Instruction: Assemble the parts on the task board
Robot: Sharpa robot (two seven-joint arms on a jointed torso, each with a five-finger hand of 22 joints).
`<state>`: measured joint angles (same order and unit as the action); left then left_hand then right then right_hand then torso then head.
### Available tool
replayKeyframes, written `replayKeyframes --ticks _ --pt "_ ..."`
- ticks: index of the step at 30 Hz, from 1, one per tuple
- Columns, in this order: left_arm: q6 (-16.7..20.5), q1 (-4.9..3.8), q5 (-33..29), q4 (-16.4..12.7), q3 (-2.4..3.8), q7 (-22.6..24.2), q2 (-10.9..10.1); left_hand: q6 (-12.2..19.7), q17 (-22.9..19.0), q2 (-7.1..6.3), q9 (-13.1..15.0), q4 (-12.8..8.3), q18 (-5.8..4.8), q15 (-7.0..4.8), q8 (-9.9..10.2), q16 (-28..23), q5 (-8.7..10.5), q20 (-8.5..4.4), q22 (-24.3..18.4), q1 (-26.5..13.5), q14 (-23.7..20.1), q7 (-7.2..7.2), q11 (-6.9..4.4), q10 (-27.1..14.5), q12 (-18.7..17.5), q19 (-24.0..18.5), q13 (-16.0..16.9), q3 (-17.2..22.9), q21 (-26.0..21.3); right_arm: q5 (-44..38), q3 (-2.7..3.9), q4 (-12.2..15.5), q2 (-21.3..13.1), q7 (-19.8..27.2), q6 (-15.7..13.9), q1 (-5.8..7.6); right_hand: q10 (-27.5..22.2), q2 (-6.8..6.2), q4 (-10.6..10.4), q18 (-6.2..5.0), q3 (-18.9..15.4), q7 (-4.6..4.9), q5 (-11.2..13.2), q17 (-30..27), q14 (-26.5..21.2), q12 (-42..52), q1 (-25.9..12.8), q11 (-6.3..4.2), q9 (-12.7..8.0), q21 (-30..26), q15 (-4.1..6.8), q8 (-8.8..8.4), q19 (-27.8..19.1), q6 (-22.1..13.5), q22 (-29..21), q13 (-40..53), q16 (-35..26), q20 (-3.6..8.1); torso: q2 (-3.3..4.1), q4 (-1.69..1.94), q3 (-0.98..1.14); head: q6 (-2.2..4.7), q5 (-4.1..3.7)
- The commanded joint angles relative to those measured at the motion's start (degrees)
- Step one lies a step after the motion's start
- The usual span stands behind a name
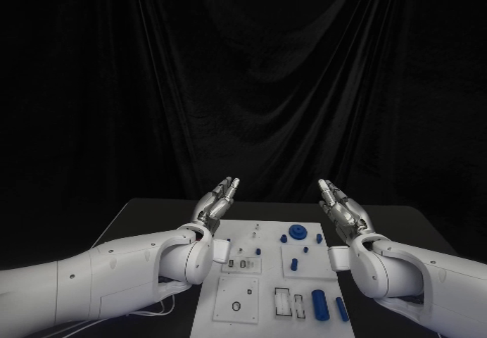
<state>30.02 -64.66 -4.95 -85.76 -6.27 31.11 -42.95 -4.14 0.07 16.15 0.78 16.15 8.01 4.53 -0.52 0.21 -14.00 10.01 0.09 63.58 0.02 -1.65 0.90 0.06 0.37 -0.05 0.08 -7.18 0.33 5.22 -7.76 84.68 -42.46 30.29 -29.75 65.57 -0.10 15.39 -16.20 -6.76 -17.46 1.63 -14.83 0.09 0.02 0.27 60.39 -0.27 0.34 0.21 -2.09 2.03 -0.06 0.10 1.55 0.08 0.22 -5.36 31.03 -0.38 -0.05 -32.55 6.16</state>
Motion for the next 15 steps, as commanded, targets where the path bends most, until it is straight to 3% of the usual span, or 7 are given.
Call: replayKeyframes --ticks 1,5,7,8,10,12,15 --pt "-13.6 -1.19 -5.1 1.0 -0.97 4.8 0.5 -2.0 -0.1 0.55 0.3 0.7 1.95 2.48 -0.6 -0.2 -2.52 2.95 -0.1 4.9 0.0 -0.98 0.93 0.2 0.2 0.0 0.1 -1.4 -0.3 5.1 -1.23 -1.3 0.5 0.4 13.6 1.31 0.1 0.47 -0.5 0.3 -0.8 1.88 -0.6 -0.1 0.0 -0.3 3.2 1.85 0.5 -0.2 -2.6 2.22 0.1 0.0 -1.6 -0.1 -0.2 -1.66 -0.01 -0.02 -0.01 0.01 0.01" --pt "-21.2 -2.75 -7.8 2.4 -2.96 6.7 1.2 -3.3 -0.1 0.51 0.5 0.6 2.18 3.81 -0.9 -0.2 -3.93 4.27 0.2 7.0 0.0 -1.48 2.0 0.6 1.1 0.4 0.4 -1.8 0.1 7.7 -3.57 -3.0 1.2 0.5 20.8 3.04 0.1 0.39 -0.5 0.55 -0.6 2.24 -0.5 -0.1 0.0 -0.3 3.6 2.46 0.6 -0.2 -3.7 3.06 0.1 0.2 -1.6 -0.1 -0.2 -2.6 -0.01 -0.02 -0.01 0.01 0.01" --pt "-23.2 -3.16 -8.5 2.7 -3.47 7.2 1.4 -3.9 -0.1 0.45 0.6 0.5 2.13 4.47 -1.0 -0.2 -5.35 4.81 0.7 8.2 0.0 -1.72 2.66 0.9 1.7 0.9 0.6 -1.8 0.6 8.3 -4.15 -3.4 1.4 0.5 22.6 3.46 0.1 0.37 -0.5 0.53 -0.6 2.42 -0.5 -0.1 0.0 -0.3 3.7 2.68 0.6 -0.2 -3.87 3.41 0.1 0.2 -1.6 -0.1 -0.2 -2.81 -0.01 -0.02 -0.01 0.01 0.01" --pt "-25.4 -3.62 -9.2 3.1 -4.05 7.7 1.6 -5.1 0.1 0.35 0.8 0.4 2.12 4.86 -1.4 0.1 -6.62 5.27 1.1 9.6 0.2 -2.39 3.47 1.4 2.9 1.8 0.9 -1.7 1.3 9.0 -4.78 -3.8 1.5 0.6 24.5 3.93 0.1 0.35 -0.5 0.42 -0.5 2.94 -0.5 -0.1 0.0 -0.3 3.8 3.86 0.7 -0.2 -4.23 4.15 0.1 0.3 -1.6 -0.1 -0.2 -3.31 -0.01 -0.02 -0.01 0.01 0.01" --pt "-27.8 -4.11 -10.1 3.6 -4.68 8.3 1.8 -7.1 0.4 0.2 1.1 0.2 2.11 5.15 -2.0 0.8 -8.87 5.6 1.5 11.8 0.6 -3.65 4.05 1.9 4.5 2.5 1.2 -1.4 1.9 9.8 -5.45 -4.3 1.7 0.6 26.6 4.43 0.1 0.31 -0.5 0.32 -0.5 3.63 -0.5 -0.1 0.0 -0.3 4.0 4.68 0.9 -0.2 -5.11 5.35 0.1 0.6 -1.6 -0.1 -0.2 -4.23 -0.01 -0.02 -0.01 0.01 0.01" --pt "-29.7 -4.49 -10.7 3.9 -5.16 8.8 1.9 -8.0 0.5 0.12 1.2 -0.4 2.07 5.5 -2.4 1.2 -10.73 5.88 1.6 13.6 0.9 -4.14 4.6 2.2 5.6 3.0 1.4 -0.8 2.1 10.3 -5.94 -4.7 1.9 0.6 28.1 4.79 0.1 0.31 -0.5 0.25 -0.5 3.94 -0.5 -0.1 0.0 -0.3 4.0 4.98 1.0 -0.2 -5.38 5.8 0.1 0.7 -1.6 -0.1 -0.2 -4.61 -0.01 -0.02 -0.01 0.01 0.01" --pt "-31.4 -4.84 -11.3 4.2 -5.61 9.2 2.1 -9.0 0.8 -0.1 1.3 -2.6 2.03 6.1 -2.8 2.1 -13.3 6.35 2.0 16.1 1.6 -4.21 5.41 2.6 7.3 4.1 1.6 1.1 2.9 10.8 -6.34 -5.0 2.0 0.6 29.3 5.09 0.3 0.37 -0.5 -0.01 -0.4 4.75 -0.8 -0.1 0.0 0.3 4.5 6.45 1.2 -0.2 -5.99 7.19 0.1 1.1 -1.5 0.2 -0.2 -5.49 -0.01 -0.02 -0.01 0.01 0.01"
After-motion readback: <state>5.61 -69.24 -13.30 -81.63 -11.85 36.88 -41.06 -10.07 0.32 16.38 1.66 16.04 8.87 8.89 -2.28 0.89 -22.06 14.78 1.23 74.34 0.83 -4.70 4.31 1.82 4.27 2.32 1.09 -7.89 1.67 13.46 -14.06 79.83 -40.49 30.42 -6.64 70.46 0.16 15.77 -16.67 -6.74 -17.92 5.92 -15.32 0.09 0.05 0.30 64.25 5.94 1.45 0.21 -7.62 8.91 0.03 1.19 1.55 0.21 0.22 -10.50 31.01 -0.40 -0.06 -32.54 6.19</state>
